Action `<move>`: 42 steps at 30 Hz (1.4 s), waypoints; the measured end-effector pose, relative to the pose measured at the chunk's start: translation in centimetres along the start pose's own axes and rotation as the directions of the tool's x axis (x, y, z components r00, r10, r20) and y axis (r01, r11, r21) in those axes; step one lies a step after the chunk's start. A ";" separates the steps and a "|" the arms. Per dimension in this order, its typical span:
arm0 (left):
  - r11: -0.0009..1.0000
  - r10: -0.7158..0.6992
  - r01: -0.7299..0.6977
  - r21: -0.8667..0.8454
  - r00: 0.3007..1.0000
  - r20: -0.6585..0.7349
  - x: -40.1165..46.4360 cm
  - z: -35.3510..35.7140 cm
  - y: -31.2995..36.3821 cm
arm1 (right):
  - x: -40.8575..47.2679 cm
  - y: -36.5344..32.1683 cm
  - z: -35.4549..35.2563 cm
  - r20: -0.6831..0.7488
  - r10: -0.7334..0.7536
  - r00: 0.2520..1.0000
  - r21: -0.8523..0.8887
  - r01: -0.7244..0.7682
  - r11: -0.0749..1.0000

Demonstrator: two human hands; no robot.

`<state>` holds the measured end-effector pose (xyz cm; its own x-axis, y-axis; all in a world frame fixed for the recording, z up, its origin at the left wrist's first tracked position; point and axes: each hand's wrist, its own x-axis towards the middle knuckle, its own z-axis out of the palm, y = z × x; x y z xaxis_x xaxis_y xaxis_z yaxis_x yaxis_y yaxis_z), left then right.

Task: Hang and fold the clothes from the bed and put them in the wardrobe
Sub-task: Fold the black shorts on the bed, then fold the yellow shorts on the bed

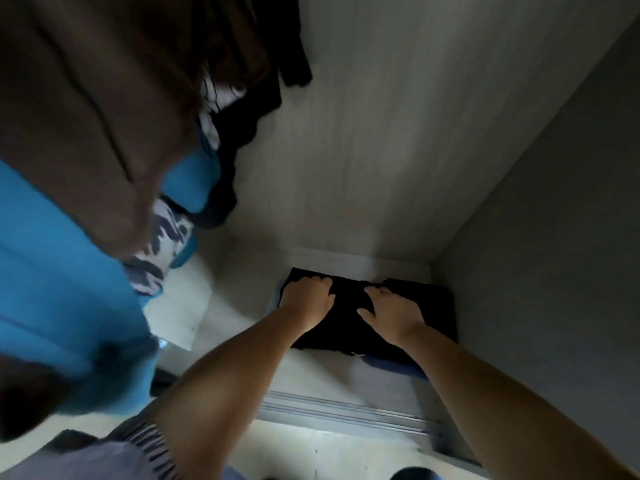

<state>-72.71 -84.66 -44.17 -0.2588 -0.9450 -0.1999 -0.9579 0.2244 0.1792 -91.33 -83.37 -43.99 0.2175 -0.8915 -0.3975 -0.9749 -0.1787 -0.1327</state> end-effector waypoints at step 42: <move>0.730 0.683 -0.682 0.049 0.730 -0.024 -25.8 -34.2 21.9 | -49.5 -6.0 -21.2 -0.310 0.760 0.572 0.364 -0.667 0.650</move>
<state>-82.74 -63.54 -2.16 -0.8402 -0.5423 -0.0003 -0.5291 0.8196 0.2197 -97.23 -47.03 -4.27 -0.6311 -0.7743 -0.0467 -0.7616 0.6300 -0.1520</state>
